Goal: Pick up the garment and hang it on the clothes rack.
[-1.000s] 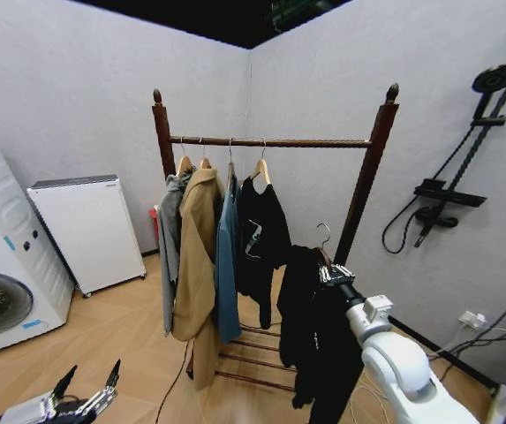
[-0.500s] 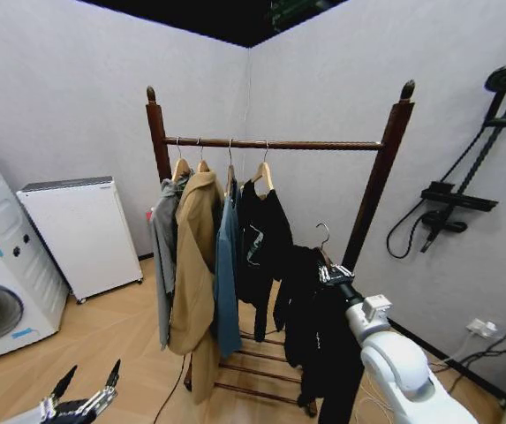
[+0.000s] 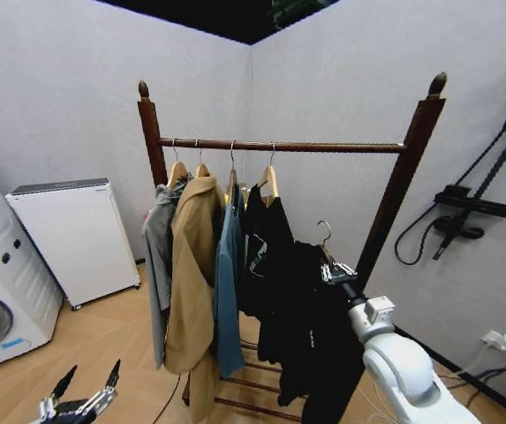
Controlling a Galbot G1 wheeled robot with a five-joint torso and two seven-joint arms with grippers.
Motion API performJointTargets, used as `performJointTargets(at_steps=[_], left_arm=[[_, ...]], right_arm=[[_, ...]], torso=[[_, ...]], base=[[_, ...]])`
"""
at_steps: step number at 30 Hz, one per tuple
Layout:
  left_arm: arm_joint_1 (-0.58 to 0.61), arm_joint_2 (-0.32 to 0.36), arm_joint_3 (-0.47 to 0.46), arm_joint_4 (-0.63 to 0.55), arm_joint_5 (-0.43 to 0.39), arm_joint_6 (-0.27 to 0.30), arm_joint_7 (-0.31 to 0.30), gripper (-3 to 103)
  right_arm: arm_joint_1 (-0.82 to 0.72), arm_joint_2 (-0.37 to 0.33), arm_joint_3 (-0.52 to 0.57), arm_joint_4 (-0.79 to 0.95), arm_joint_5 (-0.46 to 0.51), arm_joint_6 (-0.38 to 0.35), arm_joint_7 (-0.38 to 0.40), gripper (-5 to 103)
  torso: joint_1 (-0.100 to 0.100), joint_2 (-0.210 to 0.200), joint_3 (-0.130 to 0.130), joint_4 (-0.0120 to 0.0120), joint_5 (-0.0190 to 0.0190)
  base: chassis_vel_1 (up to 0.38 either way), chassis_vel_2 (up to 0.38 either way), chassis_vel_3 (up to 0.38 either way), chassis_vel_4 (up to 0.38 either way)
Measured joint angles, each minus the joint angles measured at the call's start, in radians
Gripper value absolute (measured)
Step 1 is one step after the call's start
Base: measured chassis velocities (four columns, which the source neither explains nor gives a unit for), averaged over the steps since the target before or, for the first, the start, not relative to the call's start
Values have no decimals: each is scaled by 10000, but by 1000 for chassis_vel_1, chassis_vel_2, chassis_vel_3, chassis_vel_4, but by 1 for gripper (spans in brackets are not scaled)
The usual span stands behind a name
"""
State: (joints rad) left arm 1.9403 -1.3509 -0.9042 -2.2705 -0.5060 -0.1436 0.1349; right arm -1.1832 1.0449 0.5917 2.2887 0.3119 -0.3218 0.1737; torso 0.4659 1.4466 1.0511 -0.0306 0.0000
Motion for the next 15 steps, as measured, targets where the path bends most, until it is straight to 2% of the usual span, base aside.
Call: performJointTargets(at_steps=[5,7,8,11,12,15], left_arm=[[0,0,0,0,0,0,0,100],[0,0,0,0,0,0,0,100],[0,0,0,0,0,0,0,100],[0,0,0,0,0,0,-1,100],[0,0,0,0,0,0,-1,100],[0,0,0,0,0,-1,0,100]], right_arm=[[203,-356,233,559,409,-223,111,9],[817,-886,435,699,1261,-603,349,9],[817,-886,435,699,1261,-603,349,9],[1955,-1993,556,489,2744,-1118,853,9],[1955,-1993,556,489,2744,-1118,853,9],[3312,-3189,364,-92,4046,-1405,1075,9]], torso=[[-6,1,-1,-1,-2],[-11,4,-3,-1,-1],[-11,4,-3,-1,-1],[-10,4,-3,1,0],[-10,4,-3,1,0],[-7,2,0,-1,6]], base=[[-20,8,10,-15],[0,0,0,0],[0,0,0,0],[0,0,0,0],[0,0,0,0],[0,0,0,0]])
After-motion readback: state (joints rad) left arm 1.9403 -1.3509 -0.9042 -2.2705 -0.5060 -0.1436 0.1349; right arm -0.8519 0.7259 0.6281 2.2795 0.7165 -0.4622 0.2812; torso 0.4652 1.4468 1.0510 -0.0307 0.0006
